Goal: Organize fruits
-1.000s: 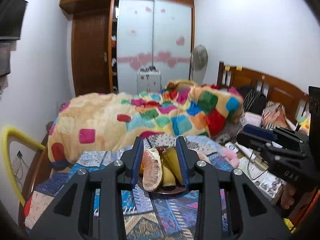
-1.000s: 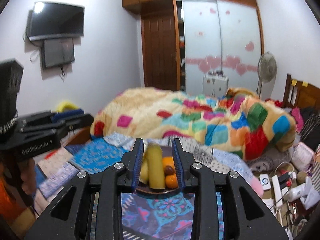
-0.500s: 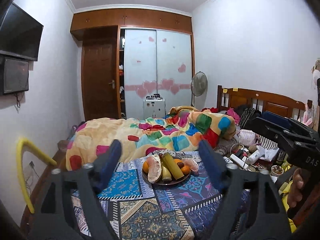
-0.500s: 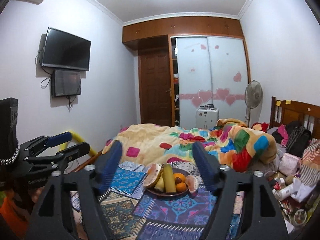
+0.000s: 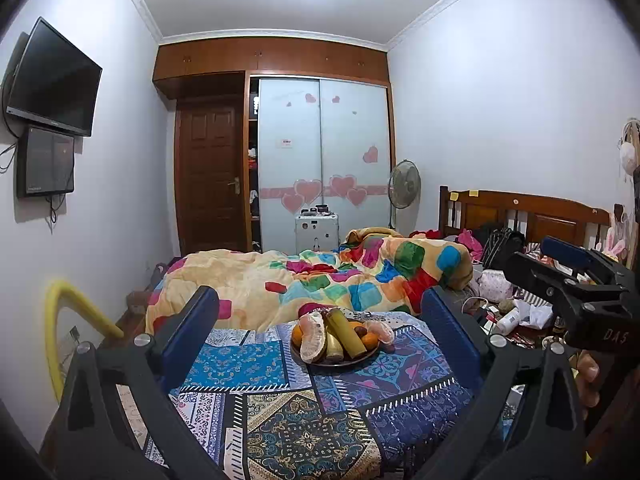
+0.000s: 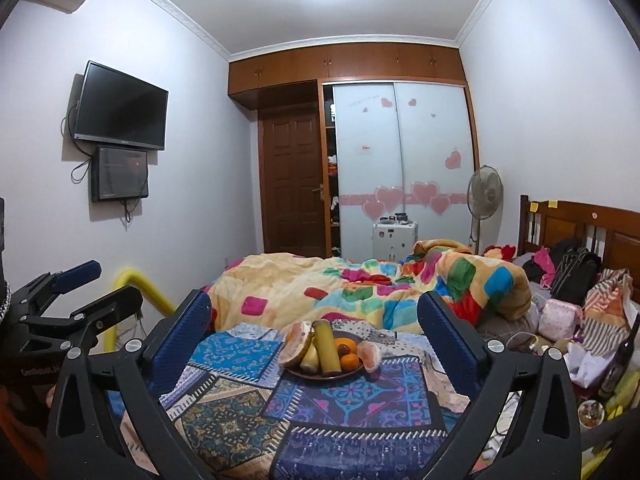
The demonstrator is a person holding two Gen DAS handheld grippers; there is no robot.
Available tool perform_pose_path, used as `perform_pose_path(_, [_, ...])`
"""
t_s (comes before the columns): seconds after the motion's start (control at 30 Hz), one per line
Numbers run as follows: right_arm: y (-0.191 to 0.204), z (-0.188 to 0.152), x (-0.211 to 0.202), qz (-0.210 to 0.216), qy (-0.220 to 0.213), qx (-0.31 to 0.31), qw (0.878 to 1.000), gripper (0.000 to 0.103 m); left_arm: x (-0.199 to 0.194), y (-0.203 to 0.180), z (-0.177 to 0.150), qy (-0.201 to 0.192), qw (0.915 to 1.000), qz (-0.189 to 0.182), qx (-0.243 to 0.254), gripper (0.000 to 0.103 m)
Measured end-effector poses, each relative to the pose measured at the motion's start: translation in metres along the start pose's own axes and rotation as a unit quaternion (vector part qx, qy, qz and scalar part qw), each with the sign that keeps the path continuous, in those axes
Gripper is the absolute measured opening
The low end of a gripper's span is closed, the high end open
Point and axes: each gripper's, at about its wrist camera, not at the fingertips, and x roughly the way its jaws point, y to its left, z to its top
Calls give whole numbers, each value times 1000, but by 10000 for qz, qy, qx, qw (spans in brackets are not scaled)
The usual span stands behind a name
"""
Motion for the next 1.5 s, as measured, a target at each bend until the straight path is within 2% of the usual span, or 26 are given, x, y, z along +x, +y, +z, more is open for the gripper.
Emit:
perform_pose_path(0.53, [2, -3, -10, 50, -4, 23, 10000, 103, 3, 5, -3, 56, 9998, -43, -161, 102])
perform_pose_path(1.5, [5, 4, -17, -2, -82, -58, 9999, 103, -4, -1, -2, -37, 9999, -122, -75, 103])
